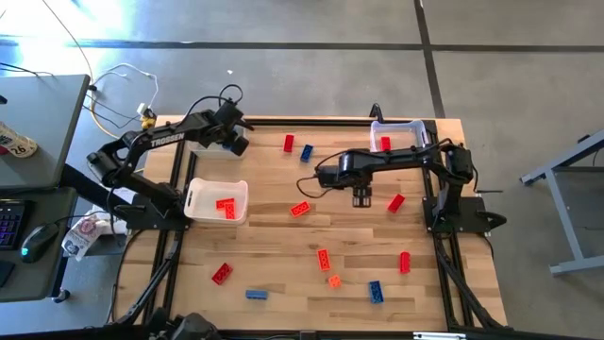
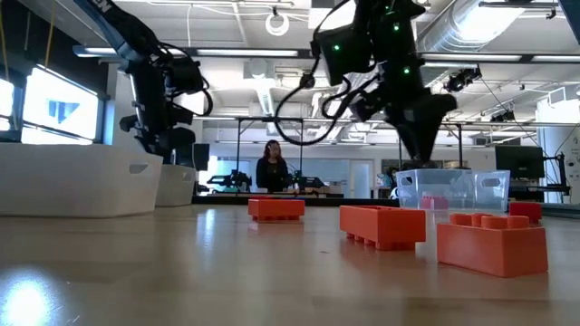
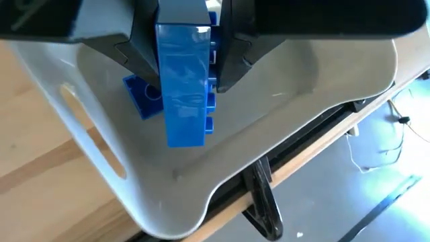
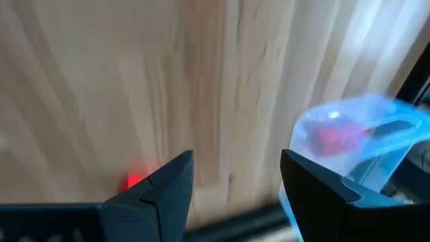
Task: Sort & place blocks by color
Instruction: Put the blue game piece into the gray bin, then put the red game piece into the transparent bin
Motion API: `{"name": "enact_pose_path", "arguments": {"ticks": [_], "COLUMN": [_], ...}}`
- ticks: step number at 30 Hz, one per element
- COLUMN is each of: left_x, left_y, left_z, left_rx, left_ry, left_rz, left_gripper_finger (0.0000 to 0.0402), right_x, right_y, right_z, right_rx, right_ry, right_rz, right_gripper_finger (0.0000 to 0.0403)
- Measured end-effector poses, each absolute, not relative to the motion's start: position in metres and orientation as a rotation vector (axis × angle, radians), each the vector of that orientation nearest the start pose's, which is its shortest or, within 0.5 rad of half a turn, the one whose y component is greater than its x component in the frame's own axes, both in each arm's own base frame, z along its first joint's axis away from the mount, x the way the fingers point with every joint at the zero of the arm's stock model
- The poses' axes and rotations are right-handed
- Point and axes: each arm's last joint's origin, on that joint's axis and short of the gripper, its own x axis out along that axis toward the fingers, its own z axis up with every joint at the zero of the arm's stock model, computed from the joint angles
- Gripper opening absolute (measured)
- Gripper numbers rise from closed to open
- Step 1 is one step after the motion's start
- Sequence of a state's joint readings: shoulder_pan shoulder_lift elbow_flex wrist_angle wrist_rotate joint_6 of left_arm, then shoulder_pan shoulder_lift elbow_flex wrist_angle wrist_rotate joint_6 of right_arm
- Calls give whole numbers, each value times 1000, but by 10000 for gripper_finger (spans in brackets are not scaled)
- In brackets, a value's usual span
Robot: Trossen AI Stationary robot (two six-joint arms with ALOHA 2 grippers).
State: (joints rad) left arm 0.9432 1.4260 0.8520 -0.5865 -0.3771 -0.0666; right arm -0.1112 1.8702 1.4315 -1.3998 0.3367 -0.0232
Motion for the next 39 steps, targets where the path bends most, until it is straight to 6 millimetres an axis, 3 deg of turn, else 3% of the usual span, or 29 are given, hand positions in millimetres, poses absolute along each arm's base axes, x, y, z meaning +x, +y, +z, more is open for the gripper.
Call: {"name": "enact_pose_path", "arguments": {"ticks": [7,14,25,39], "left_x": [144,144,144,145], "left_y": [216,216,217,217], "left_z": [193,193,193,193], "left_rx": [-399,-382,-377,-374], "left_ry": [1162,1174,1170,1165], "left_rz": [1200,1186,1185,1185], "left_gripper_finger": [102,139,182,184], "right_x": [304,295,250,215], "right_y": [-43,-42,-37,-29], "right_z": [219,221,223,197], "right_rx": [-201,-170,-172,-246], "right_ry": [1986,2003,1966,2078], "right_rz": [-251,-292,-314,-111], "right_gripper_finger": [209,209,209,209]}}
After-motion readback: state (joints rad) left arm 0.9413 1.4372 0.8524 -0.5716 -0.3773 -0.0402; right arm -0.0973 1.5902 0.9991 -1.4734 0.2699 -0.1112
